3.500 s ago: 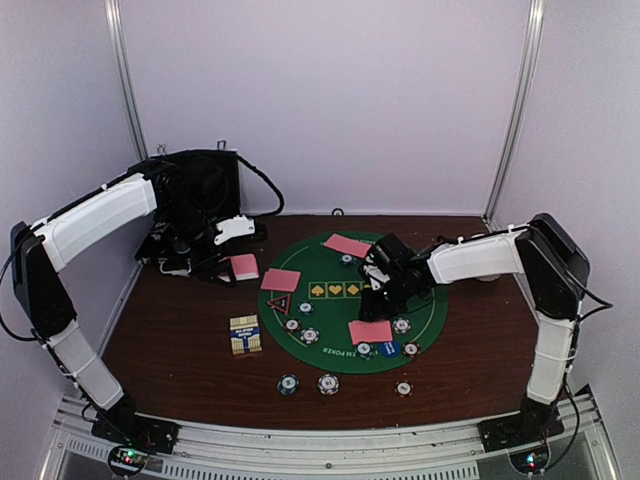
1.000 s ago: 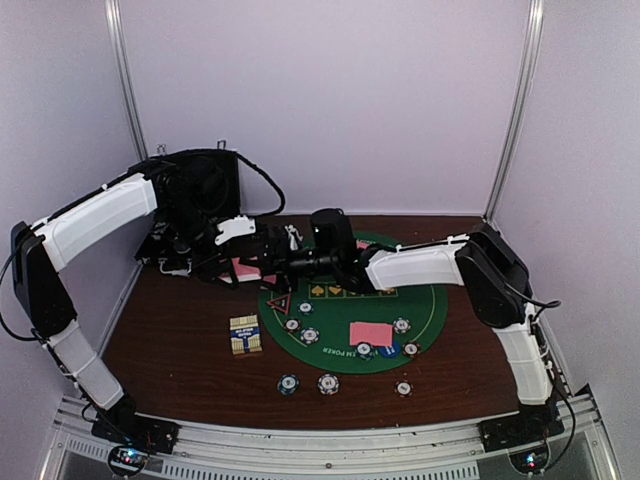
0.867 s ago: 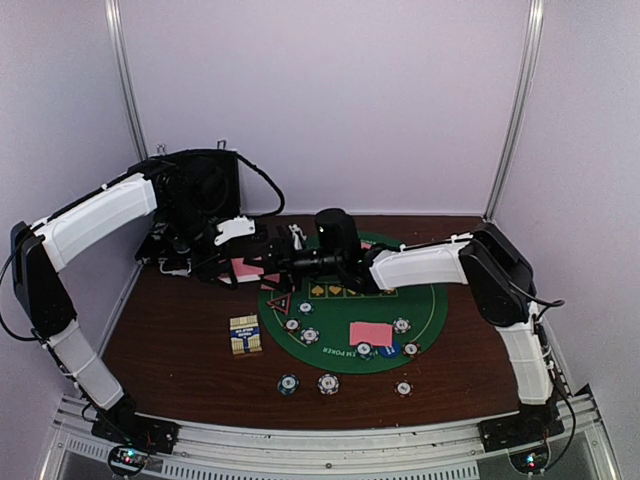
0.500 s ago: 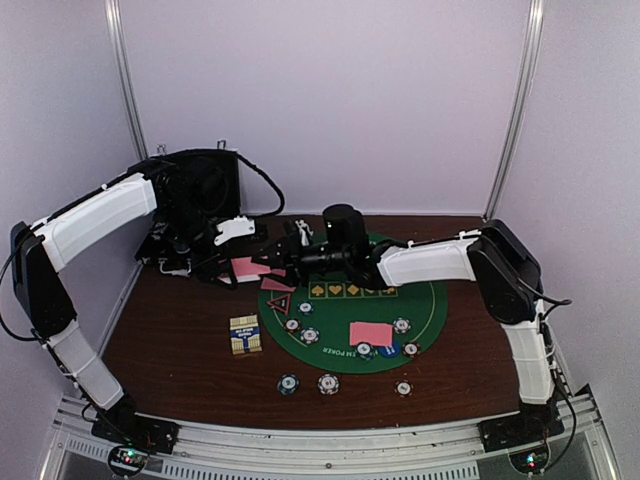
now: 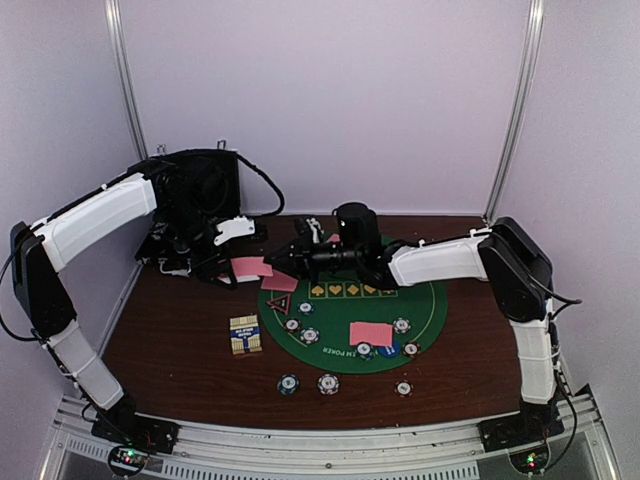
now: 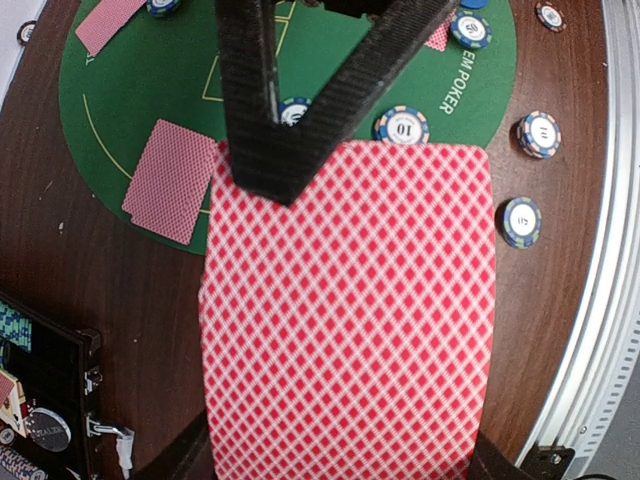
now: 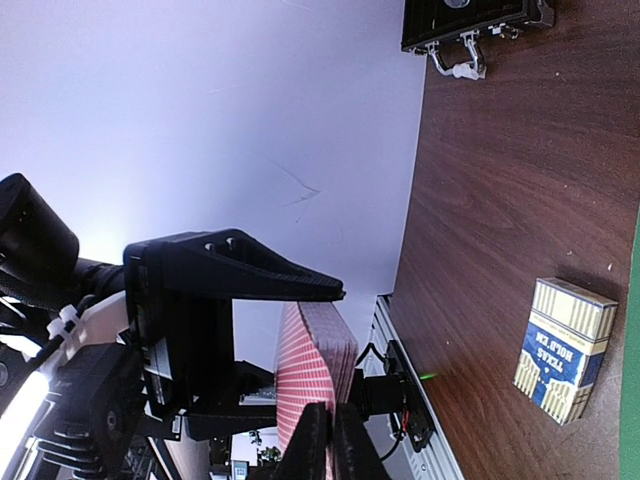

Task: Distribute texas hold em gaming equipment

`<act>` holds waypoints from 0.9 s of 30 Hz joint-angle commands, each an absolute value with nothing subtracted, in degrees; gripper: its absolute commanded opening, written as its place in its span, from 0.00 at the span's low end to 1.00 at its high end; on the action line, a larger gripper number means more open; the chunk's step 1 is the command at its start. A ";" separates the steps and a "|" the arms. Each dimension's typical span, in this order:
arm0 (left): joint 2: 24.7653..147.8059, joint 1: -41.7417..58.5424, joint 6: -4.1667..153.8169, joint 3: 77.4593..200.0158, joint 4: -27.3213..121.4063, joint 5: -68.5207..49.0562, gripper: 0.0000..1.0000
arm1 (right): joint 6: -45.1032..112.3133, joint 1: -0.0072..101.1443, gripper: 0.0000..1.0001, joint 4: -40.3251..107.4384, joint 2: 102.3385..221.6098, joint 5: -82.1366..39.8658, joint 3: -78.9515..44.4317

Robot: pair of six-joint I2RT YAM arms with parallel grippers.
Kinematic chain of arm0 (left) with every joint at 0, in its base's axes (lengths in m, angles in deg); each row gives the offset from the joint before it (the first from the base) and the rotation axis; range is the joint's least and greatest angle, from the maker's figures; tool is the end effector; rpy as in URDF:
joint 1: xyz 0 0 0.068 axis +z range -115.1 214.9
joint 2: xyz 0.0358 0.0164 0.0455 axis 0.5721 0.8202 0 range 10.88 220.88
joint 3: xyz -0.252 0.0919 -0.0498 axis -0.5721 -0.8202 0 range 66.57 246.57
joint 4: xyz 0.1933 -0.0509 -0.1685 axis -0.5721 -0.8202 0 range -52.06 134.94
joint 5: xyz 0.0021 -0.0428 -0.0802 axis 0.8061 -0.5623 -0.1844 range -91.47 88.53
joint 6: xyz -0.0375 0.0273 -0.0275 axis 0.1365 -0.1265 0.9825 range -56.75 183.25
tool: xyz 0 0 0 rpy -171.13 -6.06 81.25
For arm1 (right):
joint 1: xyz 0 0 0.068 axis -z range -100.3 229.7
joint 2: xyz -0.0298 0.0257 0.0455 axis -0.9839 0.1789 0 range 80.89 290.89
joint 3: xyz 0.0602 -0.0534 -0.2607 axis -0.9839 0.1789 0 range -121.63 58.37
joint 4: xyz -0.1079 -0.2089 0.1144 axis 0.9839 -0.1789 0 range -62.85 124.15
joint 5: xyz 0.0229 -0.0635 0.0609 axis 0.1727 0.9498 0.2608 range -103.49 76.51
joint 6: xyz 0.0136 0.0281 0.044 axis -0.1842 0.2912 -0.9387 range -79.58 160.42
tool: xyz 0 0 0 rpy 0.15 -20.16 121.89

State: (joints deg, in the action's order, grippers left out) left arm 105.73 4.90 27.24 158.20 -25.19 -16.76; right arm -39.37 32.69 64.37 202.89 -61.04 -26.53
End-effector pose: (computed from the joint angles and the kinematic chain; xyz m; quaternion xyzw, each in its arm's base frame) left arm 0.2737 -0.1687 0.3190 0.5503 0.8119 -0.1239 0.1502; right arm 0.3141 0.3755 0.2258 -0.0633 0.7324 0.6779 0.0022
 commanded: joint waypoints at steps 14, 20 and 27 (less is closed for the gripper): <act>104.56 5.19 26.90 159.64 -23.64 -16.44 0.00 | -48.83 32.19 0.21 76.95 202.44 -64.18 -25.17; 104.53 5.24 26.77 159.64 -23.62 -16.23 0.00 | -49.90 31.80 0.19 76.89 203.67 -65.69 -26.79; 104.60 5.19 26.78 159.48 -23.66 -16.08 0.00 | -50.79 31.54 0.17 76.94 204.92 -66.55 -27.93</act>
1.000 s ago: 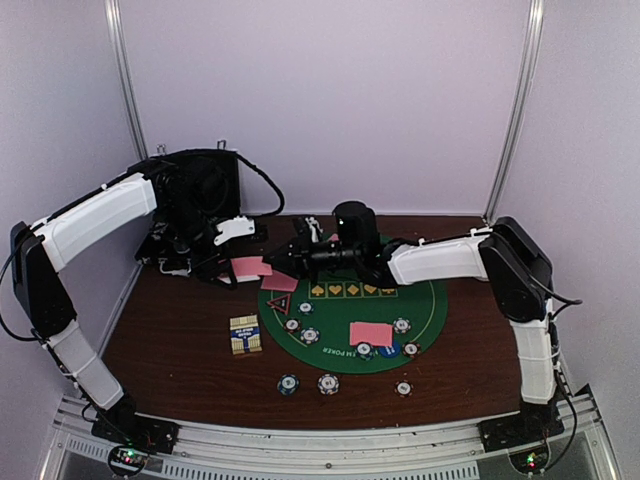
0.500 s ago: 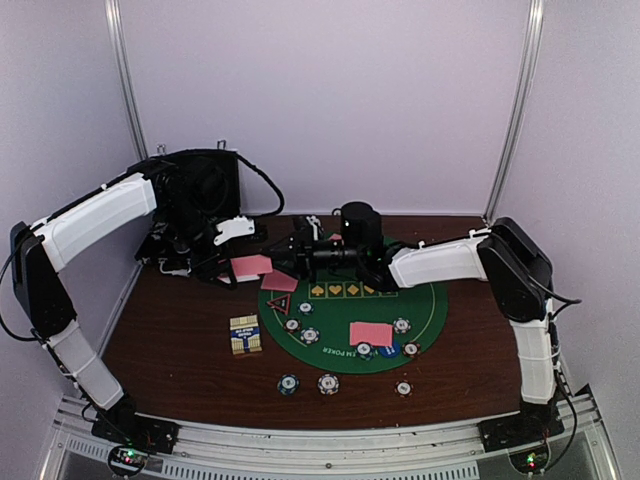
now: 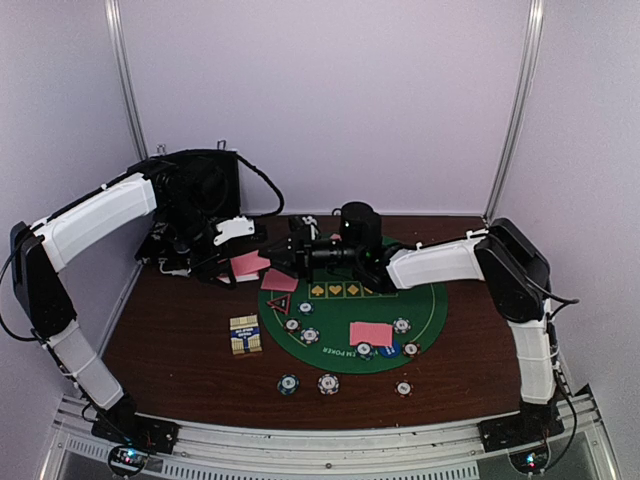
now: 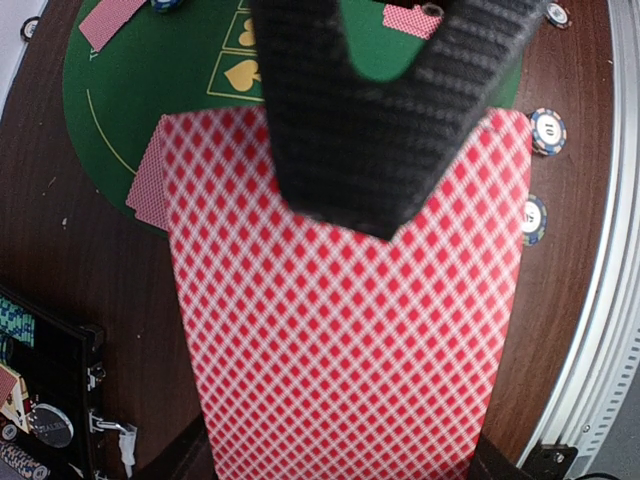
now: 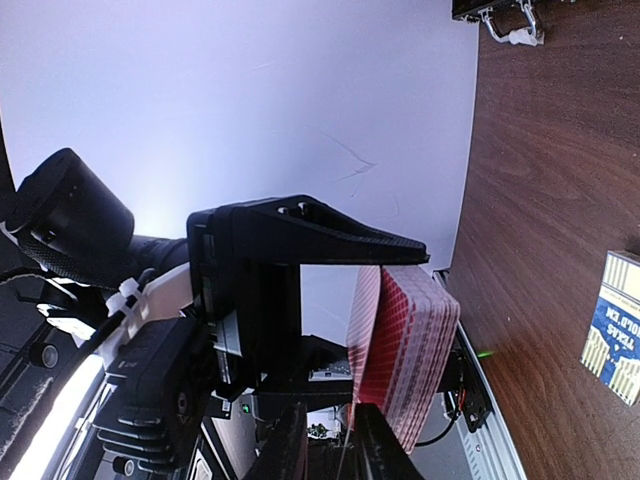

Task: Distribute texas hold em gaming equipment

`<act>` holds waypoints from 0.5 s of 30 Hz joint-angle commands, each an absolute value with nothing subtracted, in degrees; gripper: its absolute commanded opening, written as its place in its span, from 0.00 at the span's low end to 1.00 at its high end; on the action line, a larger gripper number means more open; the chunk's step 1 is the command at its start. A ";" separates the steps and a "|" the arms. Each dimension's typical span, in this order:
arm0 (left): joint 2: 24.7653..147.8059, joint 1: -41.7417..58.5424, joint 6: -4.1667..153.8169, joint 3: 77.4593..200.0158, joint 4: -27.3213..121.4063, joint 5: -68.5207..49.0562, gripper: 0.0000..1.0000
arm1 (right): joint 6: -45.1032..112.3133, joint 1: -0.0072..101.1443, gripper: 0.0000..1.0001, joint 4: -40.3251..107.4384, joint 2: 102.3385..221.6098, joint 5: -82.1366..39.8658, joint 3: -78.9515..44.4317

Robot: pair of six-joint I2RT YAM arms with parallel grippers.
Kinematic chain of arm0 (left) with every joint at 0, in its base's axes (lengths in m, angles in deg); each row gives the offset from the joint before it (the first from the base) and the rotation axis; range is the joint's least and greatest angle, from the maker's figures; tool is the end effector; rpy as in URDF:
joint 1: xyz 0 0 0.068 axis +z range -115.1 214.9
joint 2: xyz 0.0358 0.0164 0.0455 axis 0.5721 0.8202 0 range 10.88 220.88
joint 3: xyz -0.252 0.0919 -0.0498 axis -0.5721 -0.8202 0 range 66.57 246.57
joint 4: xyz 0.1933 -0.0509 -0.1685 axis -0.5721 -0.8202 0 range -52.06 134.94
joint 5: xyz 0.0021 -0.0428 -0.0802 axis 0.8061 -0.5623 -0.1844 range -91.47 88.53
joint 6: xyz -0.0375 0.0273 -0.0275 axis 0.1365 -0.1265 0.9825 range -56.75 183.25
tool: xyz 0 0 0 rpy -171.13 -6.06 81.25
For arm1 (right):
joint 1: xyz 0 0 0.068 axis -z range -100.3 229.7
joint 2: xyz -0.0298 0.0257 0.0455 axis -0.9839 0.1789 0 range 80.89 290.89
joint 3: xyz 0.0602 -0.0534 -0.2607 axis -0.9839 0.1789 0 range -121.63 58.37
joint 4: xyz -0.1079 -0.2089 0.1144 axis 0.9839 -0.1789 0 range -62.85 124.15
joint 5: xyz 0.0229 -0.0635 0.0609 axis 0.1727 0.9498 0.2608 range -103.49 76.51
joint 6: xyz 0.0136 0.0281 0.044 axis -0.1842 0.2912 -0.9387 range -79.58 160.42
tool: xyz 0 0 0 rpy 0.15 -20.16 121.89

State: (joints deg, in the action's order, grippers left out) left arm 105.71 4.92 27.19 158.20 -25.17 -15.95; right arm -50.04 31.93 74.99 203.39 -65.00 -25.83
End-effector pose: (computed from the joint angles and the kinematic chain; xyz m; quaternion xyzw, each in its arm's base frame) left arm 0.2740 -0.1682 0.3189 0.5502 0.8131 -0.1169 0.1504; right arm 0.3070 0.3796 0.2357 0.0658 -0.6942 -0.7151 0.0485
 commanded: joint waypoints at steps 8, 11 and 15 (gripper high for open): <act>104.38 5.19 26.62 159.30 -23.64 -15.96 0.00 | -50.03 31.25 0.14 74.77 205.81 -66.98 -29.08; 104.27 5.19 26.53 159.08 -23.66 -15.80 0.00 | -49.89 31.40 0.00 74.64 205.38 -66.94 -28.70; 104.20 5.19 26.51 158.86 -23.62 -15.71 0.00 | -49.41 32.40 0.00 74.67 203.87 -66.50 -26.74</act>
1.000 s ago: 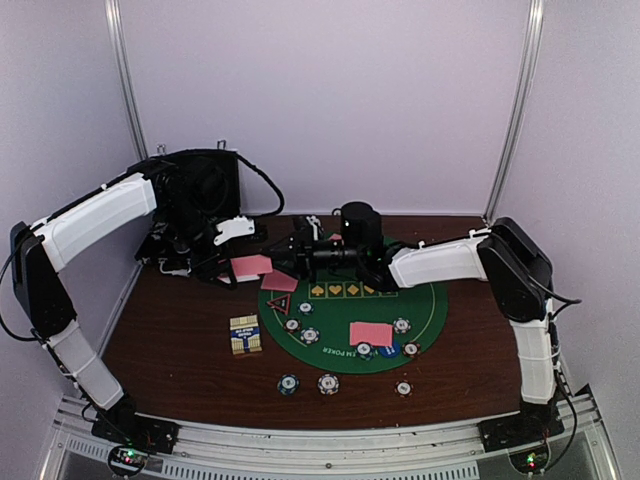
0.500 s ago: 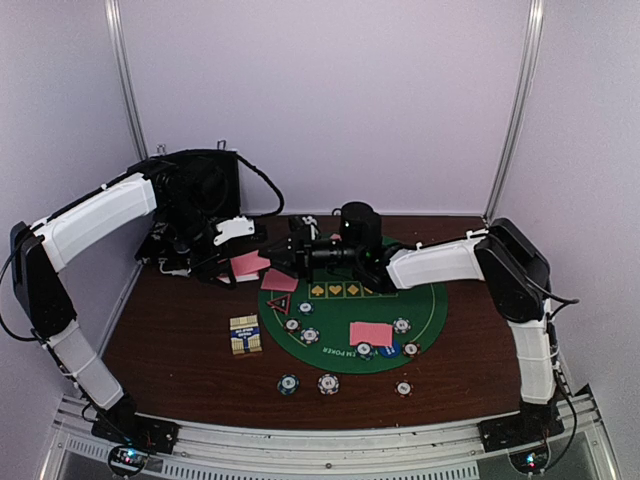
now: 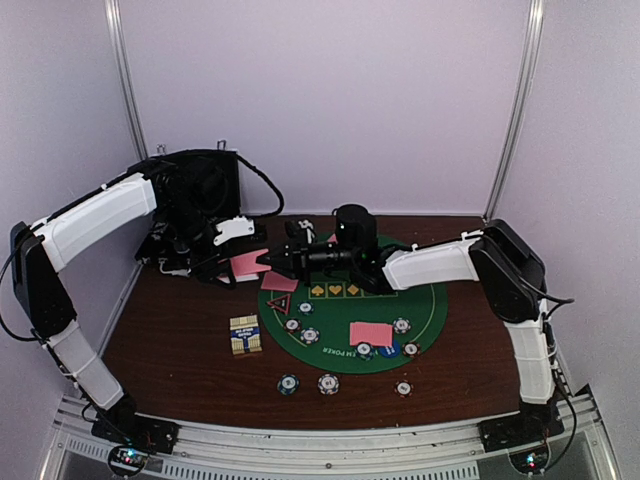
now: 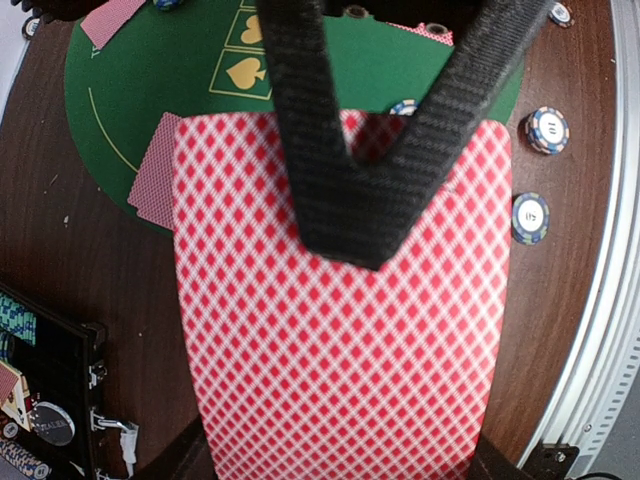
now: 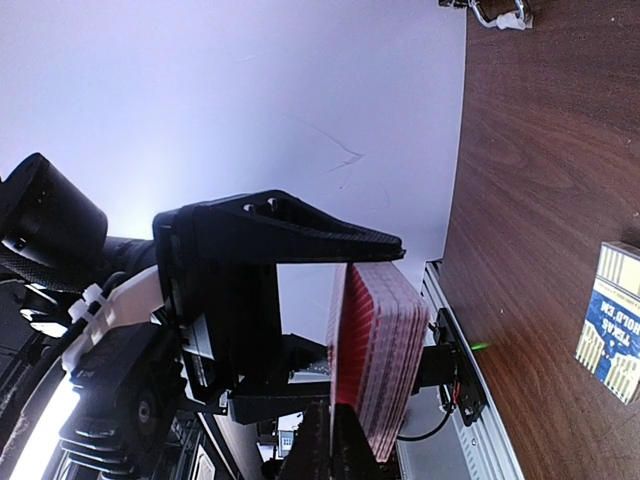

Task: Distribute texas hold em gaming equipment

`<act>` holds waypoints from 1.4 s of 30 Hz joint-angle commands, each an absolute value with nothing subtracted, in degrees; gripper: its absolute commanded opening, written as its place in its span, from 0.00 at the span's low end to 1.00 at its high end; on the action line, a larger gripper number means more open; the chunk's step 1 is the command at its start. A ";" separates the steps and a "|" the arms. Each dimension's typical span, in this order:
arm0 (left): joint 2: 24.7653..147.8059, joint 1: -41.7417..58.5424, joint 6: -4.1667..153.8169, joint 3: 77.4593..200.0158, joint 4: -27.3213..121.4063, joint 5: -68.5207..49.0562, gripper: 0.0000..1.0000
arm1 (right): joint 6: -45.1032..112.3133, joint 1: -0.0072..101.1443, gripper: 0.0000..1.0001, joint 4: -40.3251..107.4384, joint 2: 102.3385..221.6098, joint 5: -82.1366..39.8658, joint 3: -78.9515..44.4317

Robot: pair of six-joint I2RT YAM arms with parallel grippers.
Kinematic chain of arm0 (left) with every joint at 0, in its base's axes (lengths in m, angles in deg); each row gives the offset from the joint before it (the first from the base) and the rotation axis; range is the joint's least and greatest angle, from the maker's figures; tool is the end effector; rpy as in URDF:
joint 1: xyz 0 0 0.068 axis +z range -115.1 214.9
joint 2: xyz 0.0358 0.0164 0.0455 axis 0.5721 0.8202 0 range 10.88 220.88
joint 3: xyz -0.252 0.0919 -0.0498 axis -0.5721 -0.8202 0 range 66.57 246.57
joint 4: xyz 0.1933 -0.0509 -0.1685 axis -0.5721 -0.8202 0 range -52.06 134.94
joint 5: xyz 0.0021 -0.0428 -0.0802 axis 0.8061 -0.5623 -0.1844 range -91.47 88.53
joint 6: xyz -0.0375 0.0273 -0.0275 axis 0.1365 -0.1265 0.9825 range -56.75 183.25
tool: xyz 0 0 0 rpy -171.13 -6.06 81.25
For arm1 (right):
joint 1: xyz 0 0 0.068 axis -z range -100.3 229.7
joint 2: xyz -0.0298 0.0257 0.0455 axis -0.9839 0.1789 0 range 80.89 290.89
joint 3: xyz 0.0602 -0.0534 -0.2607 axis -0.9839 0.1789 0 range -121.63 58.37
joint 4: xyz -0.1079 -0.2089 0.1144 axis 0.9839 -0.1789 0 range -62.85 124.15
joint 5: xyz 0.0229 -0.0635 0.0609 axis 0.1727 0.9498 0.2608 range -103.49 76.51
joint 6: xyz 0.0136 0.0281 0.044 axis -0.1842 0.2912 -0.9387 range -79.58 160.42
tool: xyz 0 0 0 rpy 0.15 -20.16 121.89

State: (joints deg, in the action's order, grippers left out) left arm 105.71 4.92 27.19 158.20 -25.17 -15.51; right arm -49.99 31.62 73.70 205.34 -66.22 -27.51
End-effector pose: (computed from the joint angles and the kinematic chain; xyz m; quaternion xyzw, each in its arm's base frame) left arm 0.2741 -0.1680 0.3189 0.5499 0.8137 -0.1131 0.1503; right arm 0.3089 0.3864 0.2270 0.0685 -0.7001 -0.7078 0.0646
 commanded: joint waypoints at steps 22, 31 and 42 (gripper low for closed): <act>103.84 5.97 26.55 158.06 -23.62 -15.27 0.00 | 8.52 43.03 0.00 0.16 191.29 -52.86 -35.54; 103.28 6.06 26.68 157.77 -23.62 -15.15 0.00 | 35.68 37.56 0.00 -16.28 194.91 -22.30 -47.91; 101.86 6.75 26.62 157.39 -24.23 -15.64 0.00 | 55.97 31.66 0.00 -6.06 198.82 5.08 -48.49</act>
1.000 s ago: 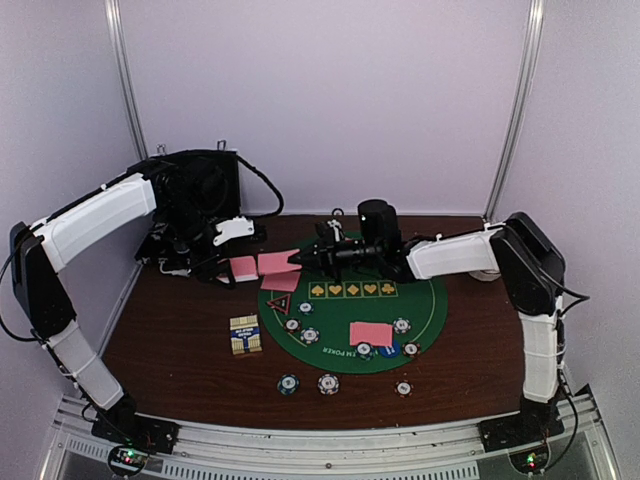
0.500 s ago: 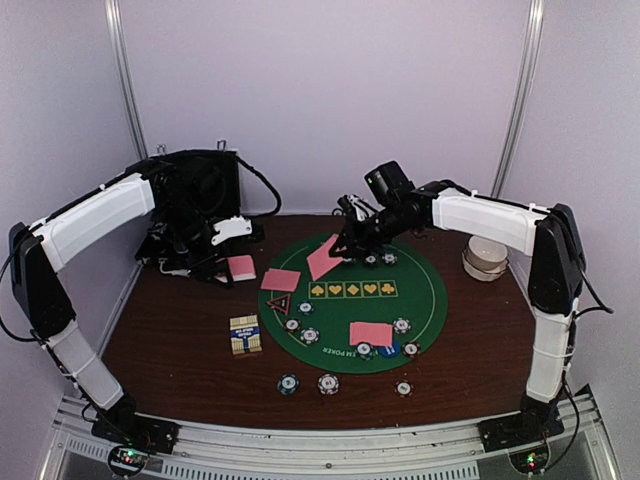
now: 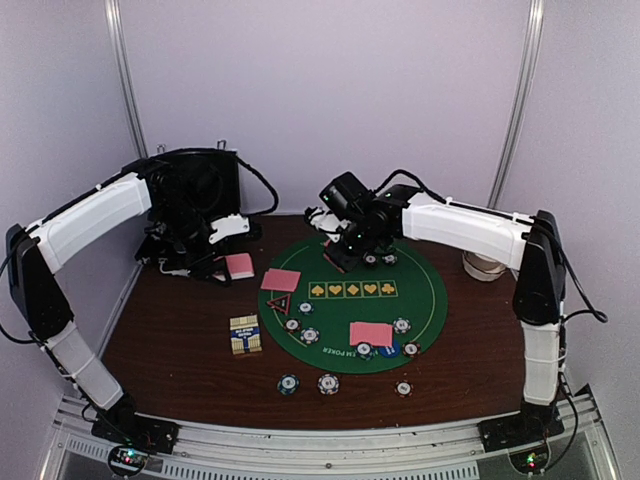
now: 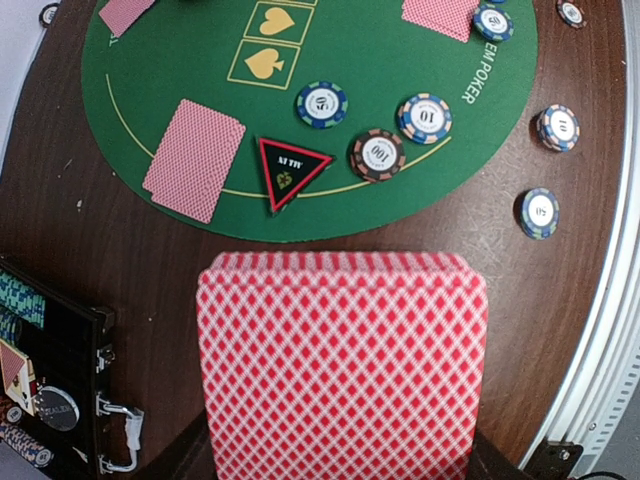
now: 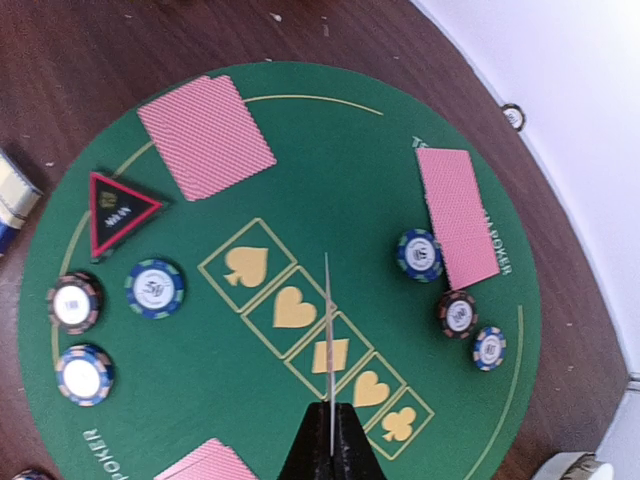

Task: Distribute texas hold em gaming equipment

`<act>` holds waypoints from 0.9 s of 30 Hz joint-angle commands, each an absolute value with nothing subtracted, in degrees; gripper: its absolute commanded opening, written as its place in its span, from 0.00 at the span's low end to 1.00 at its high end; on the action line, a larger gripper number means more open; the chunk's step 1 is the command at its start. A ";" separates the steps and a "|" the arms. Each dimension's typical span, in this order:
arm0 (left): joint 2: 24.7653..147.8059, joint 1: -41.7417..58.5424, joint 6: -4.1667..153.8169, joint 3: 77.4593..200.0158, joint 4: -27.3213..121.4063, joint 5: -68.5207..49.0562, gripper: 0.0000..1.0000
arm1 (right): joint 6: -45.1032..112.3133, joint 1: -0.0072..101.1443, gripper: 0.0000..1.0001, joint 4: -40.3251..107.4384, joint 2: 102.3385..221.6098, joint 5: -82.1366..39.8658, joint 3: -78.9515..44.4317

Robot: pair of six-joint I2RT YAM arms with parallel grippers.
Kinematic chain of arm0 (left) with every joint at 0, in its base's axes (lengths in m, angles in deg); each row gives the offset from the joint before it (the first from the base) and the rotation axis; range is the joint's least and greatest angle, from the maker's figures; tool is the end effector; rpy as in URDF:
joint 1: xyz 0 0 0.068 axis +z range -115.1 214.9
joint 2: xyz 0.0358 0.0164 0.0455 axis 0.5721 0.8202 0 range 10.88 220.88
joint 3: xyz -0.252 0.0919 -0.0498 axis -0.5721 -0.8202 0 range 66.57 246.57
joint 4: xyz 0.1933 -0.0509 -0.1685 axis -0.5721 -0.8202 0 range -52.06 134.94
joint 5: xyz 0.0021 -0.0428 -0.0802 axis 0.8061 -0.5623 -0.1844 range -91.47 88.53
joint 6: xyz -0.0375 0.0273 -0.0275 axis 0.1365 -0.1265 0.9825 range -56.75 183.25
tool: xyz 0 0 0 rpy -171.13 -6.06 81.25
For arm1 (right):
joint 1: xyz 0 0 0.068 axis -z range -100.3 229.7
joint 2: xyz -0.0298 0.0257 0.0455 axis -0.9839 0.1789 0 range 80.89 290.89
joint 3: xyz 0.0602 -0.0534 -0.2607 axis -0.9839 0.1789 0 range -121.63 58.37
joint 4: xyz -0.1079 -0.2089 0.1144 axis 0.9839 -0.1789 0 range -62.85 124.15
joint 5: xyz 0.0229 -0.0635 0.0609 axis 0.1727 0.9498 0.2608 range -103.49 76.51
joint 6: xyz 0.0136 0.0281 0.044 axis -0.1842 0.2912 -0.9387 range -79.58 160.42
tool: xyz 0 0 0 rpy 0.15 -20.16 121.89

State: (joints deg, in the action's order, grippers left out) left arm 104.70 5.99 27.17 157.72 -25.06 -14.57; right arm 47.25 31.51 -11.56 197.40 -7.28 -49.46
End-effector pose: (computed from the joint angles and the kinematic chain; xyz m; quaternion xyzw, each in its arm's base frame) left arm 0.2741 -0.1604 0.3218 0.5421 0.8192 -0.1032 0.1564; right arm 0.3047 0.3348 0.2832 -0.4244 0.8509 0.0595 0.3040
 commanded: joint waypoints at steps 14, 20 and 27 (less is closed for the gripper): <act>98.97 8.01 26.25 155.24 -25.41 -16.46 0.00 | 69.30 28.02 0.00 4.48 208.69 12.12 -48.96; 99.17 8.01 26.00 155.73 -25.68 -16.74 0.00 | 71.57 26.90 0.00 6.24 213.06 13.45 -50.62; 99.87 8.01 25.98 156.30 -25.70 -16.96 0.00 | 71.35 25.38 0.00 7.56 216.32 15.16 -50.65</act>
State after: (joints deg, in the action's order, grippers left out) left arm 100.57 7.59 26.73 155.60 -25.89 -15.60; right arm 71.10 26.46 5.55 215.32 12.37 -49.37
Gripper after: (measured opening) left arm 0.658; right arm 0.003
